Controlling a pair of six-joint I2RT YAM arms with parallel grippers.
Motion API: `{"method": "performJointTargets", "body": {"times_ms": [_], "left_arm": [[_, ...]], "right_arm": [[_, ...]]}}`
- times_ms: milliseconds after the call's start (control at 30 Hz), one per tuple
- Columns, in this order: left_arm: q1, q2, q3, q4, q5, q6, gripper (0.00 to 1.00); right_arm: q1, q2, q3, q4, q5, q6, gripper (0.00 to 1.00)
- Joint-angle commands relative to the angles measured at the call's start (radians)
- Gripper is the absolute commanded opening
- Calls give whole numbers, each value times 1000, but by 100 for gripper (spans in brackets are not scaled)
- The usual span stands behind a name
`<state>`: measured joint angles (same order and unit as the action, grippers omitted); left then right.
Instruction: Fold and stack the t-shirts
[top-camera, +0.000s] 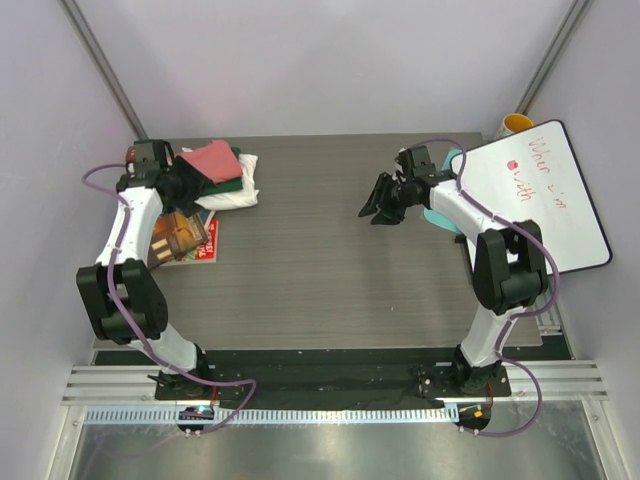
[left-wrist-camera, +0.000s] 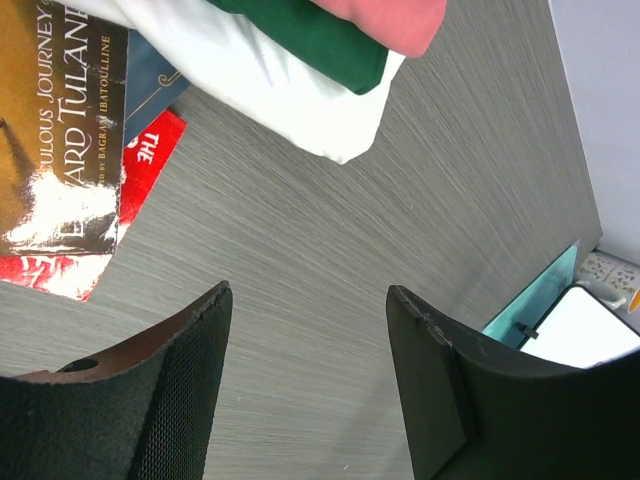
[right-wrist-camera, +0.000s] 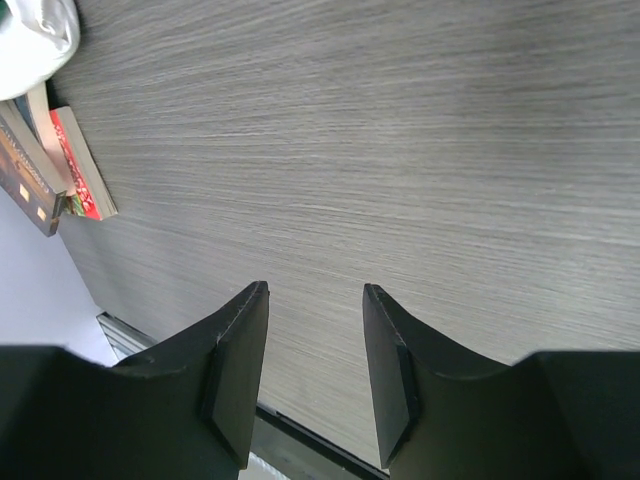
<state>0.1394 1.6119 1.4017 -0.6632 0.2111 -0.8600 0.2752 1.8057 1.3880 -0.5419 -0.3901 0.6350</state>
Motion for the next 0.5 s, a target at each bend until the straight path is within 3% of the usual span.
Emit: {"method": "performJointTargets", "body": {"times_ms": [0,133,467], "left_arm": [[-3,-73,13,8,16,-16,64],[-21,-125,20,0,-39,-27,64],[-34,-132,-35,20,-10,-23,64]], "right_arm": [[1,-75,-27,20,16,40,48],[9,-130,-17,-32,45,23,48],[19,-140,-87,-17,51,68,47]]}}
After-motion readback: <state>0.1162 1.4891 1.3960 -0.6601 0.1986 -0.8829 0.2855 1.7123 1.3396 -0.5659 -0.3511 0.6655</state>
